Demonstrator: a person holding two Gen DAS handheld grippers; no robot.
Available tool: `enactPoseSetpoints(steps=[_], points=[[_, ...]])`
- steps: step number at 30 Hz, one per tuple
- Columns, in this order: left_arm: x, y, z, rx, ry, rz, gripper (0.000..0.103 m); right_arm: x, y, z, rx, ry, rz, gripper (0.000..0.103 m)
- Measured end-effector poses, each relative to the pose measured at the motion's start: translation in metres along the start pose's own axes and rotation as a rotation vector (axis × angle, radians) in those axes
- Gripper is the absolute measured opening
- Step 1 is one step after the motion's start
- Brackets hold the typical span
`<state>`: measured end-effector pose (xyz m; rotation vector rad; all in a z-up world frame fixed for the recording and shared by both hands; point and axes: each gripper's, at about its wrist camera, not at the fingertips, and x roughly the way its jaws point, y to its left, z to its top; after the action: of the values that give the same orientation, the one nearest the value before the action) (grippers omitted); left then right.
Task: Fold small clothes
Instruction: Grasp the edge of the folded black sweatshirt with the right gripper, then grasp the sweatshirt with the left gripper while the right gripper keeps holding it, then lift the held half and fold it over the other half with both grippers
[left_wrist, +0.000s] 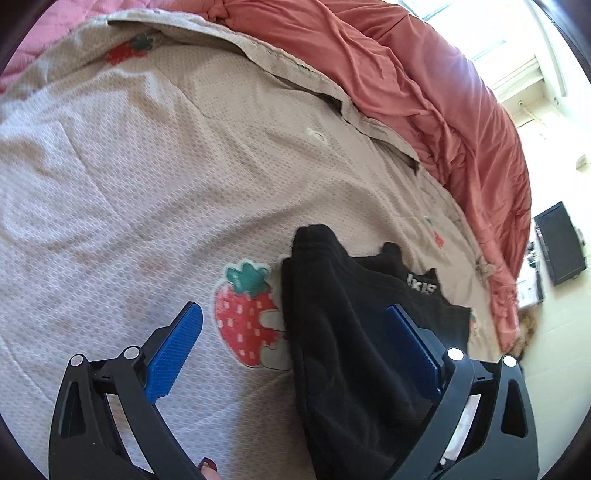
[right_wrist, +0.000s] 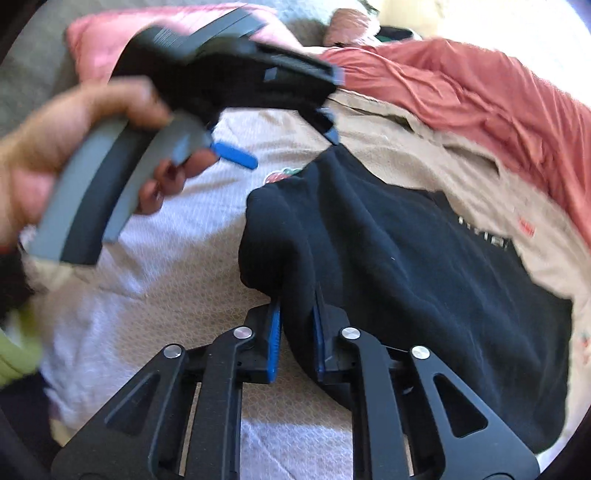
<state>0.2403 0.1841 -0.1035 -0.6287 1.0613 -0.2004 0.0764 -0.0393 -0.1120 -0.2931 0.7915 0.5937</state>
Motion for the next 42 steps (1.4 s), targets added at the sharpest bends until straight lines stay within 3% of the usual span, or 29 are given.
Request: enactPoseSetpoints(steps=[5, 11, 13, 14, 16, 17, 21, 27, 33, 34, 36, 39, 42], points=[[0.012, -0.004, -0.009, -0.027, 0.044, -0.076, 0.098, -0.016, -0.022, 0.003, 0.11, -0.041, 0.069, 0.006], [0.028, -0.014, -0.018, -0.025, 0.071, -0.169, 0.094, -0.025, -0.021, 0.004, 0.087, -0.054, 0.074, 0.005], [0.033, -0.018, -0.021, -0.01, 0.075, -0.179, 0.066, -0.023, -0.017, 0.003, 0.068, -0.046, 0.066, 0.005], [0.037, -0.019, -0.023, -0.01, 0.078, -0.175, 0.062, -0.021, -0.014, 0.002, 0.054, -0.038, 0.062, 0.005], [0.041, -0.019, -0.025, -0.003, 0.082, -0.159, 0.039, -0.019, -0.007, -0.001, 0.018, -0.025, 0.053, 0.006], [0.041, -0.018, -0.025, -0.009, 0.08, -0.15, 0.034, -0.017, -0.004, -0.001, -0.007, -0.02, 0.041, 0.008], [0.036, -0.013, -0.02, -0.039, 0.077, -0.167, 0.024, -0.013, 0.018, -0.015, -0.126, 0.003, -0.009, 0.026], [0.032, -0.018, -0.017, -0.03, 0.074, -0.177, 0.022, 0.003, 0.041, -0.032, -0.274, 0.024, -0.097, 0.056], [0.032, -0.016, -0.017, -0.032, 0.076, -0.177, 0.021, 0.026, 0.036, -0.021, -0.303, 0.037, -0.226, 0.064], [0.032, -0.016, -0.017, -0.032, 0.075, -0.175, 0.021, 0.029, 0.034, -0.019, -0.299, 0.043, -0.221, 0.063], [0.032, -0.016, -0.018, -0.039, 0.073, -0.167, 0.019, 0.03, 0.029, -0.016, -0.295, 0.058, -0.205, 0.036], [0.029, -0.022, -0.02, -0.039, 0.061, -0.157, 0.016, 0.023, 0.015, -0.011, -0.236, 0.053, -0.16, 0.008], [0.022, -0.029, -0.021, -0.034, 0.042, -0.16, 0.014, 0.005, 0.0, -0.006, -0.138, 0.015, -0.107, 0.003]])
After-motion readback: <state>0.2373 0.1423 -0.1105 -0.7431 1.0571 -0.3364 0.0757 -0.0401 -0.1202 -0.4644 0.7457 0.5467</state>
